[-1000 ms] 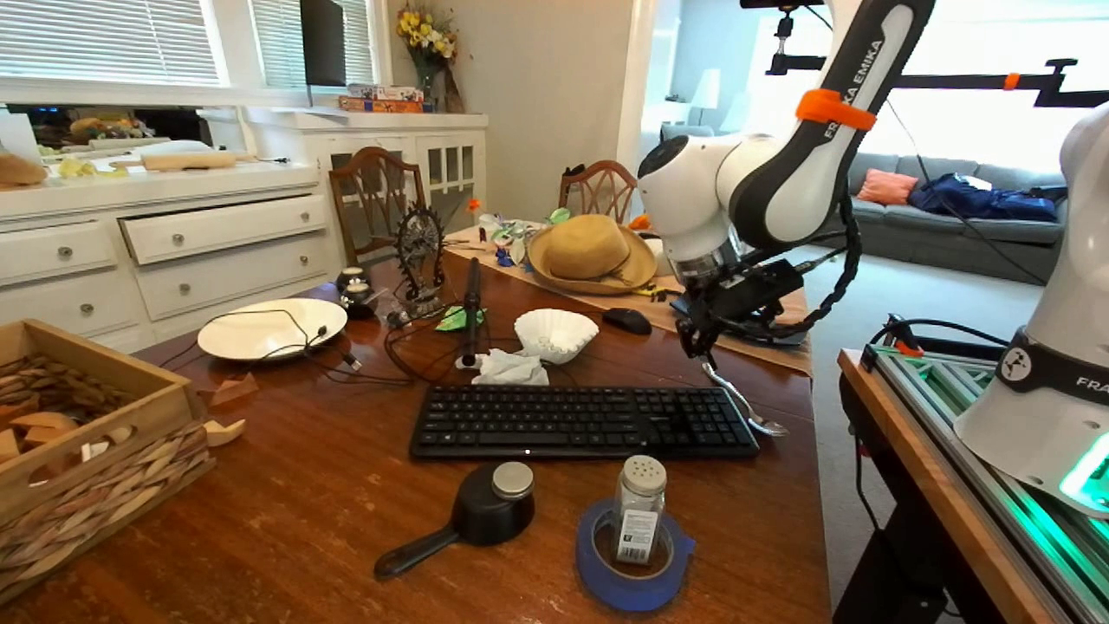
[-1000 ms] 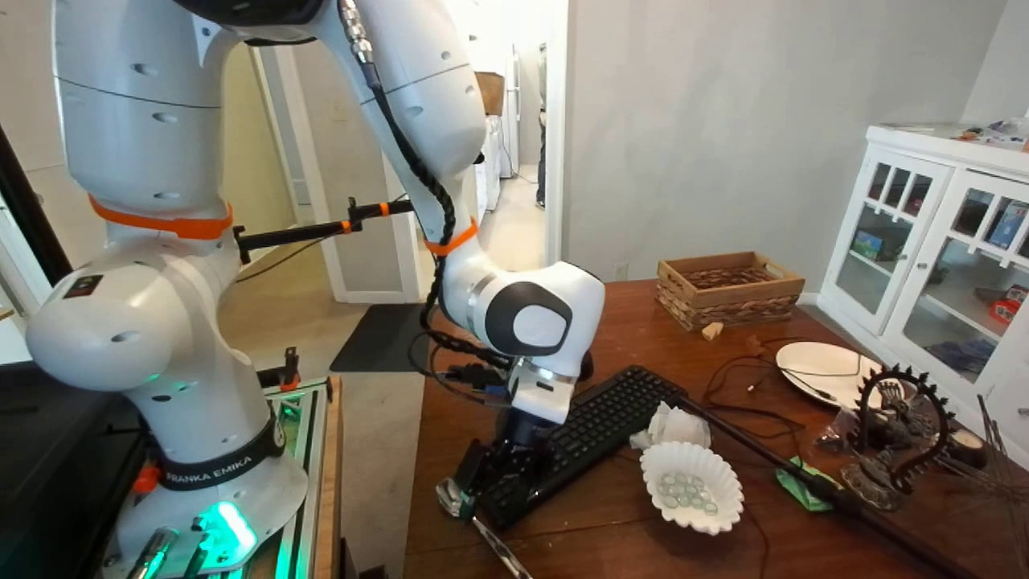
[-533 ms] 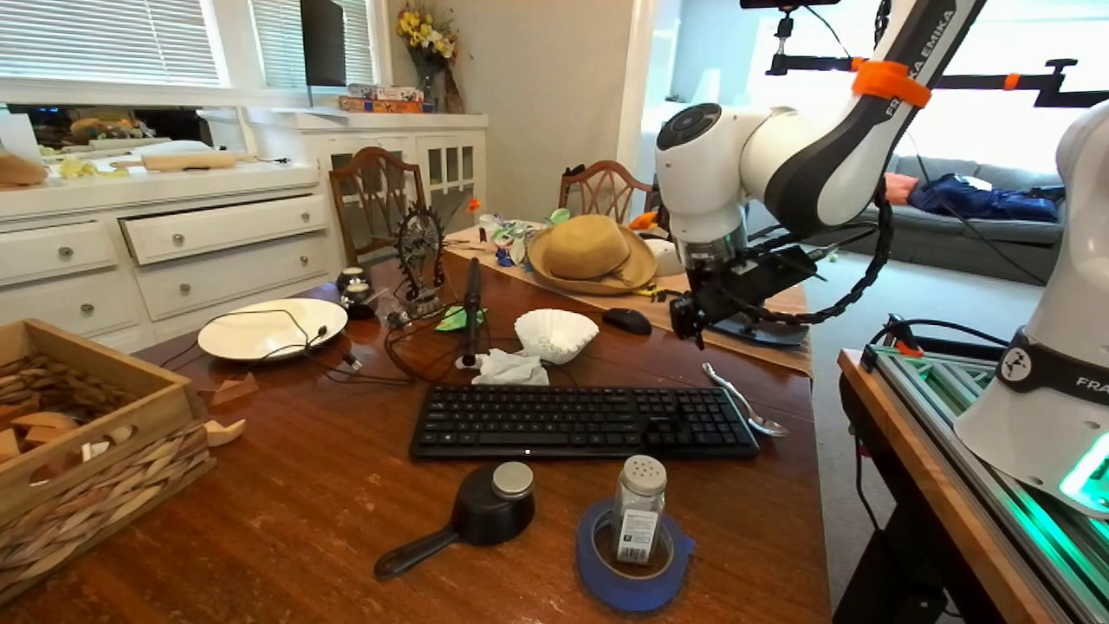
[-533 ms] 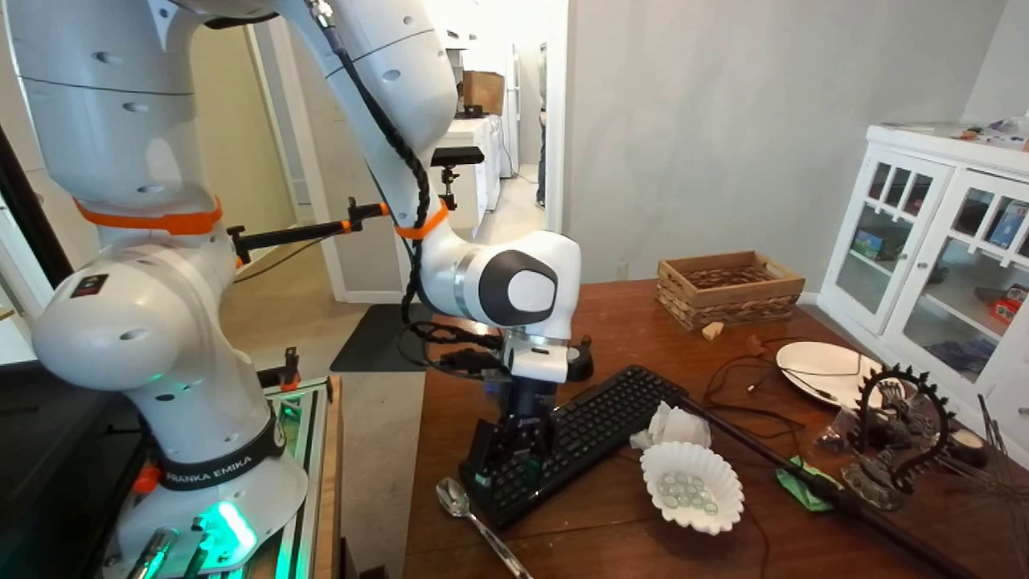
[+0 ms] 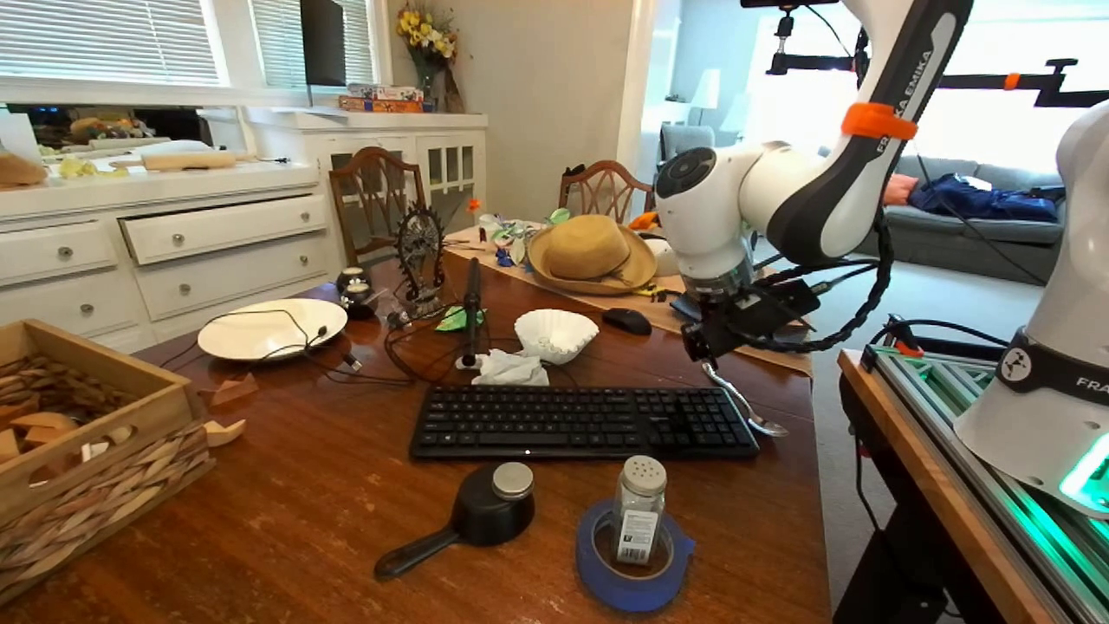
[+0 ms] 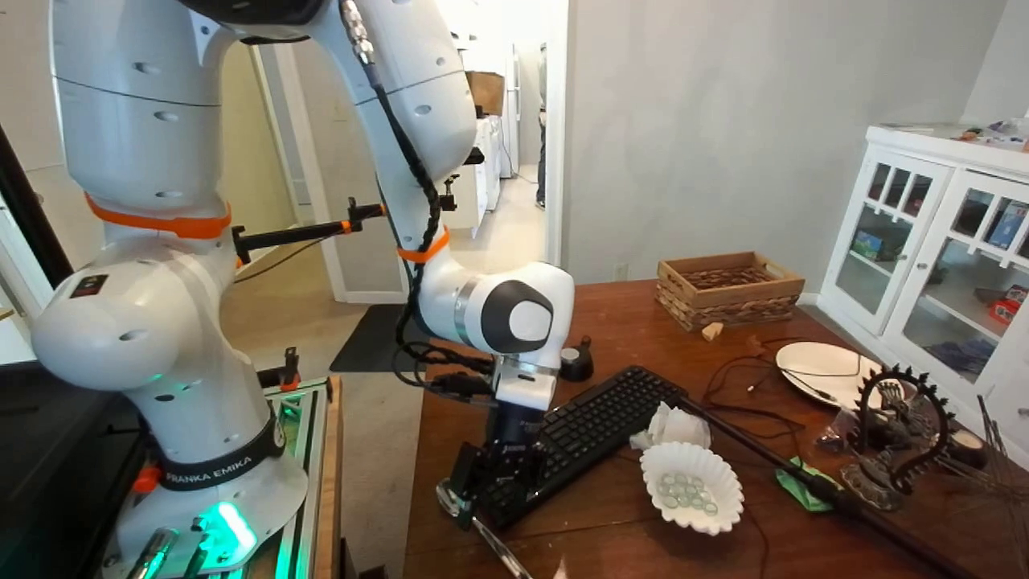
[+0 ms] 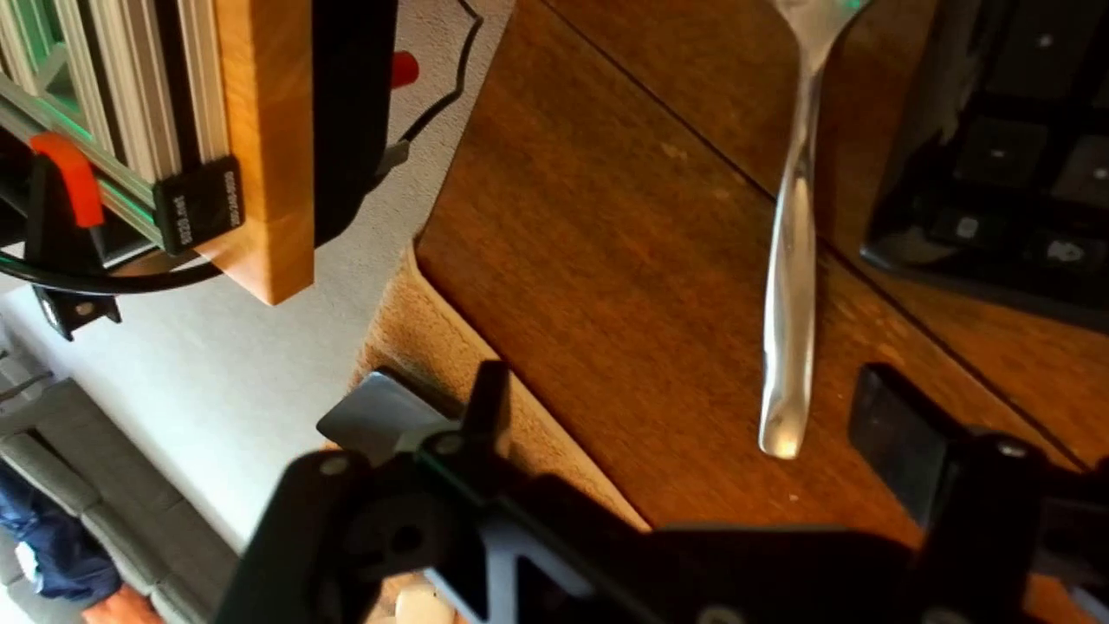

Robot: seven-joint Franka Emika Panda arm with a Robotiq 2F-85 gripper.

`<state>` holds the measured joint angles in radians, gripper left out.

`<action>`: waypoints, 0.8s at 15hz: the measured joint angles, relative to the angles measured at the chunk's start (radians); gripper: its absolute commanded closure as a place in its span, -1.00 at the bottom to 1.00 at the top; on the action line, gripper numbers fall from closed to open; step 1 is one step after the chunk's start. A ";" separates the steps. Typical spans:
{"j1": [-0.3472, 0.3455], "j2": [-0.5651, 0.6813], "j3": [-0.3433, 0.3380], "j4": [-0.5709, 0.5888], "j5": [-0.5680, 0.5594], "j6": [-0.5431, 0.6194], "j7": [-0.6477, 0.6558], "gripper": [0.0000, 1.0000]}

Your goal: Move the spoon to the plate

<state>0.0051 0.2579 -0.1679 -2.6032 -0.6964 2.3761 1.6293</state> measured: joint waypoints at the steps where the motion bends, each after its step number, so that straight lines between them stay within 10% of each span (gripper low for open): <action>1: 0.000 0.030 -0.002 0.005 0.000 0.000 0.009 -1.00; 12: 0.006 0.154 -0.019 0.074 0.003 0.000 0.026 -1.00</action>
<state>0.0112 0.4122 -0.1873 -2.5295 -0.6938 2.3761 1.6552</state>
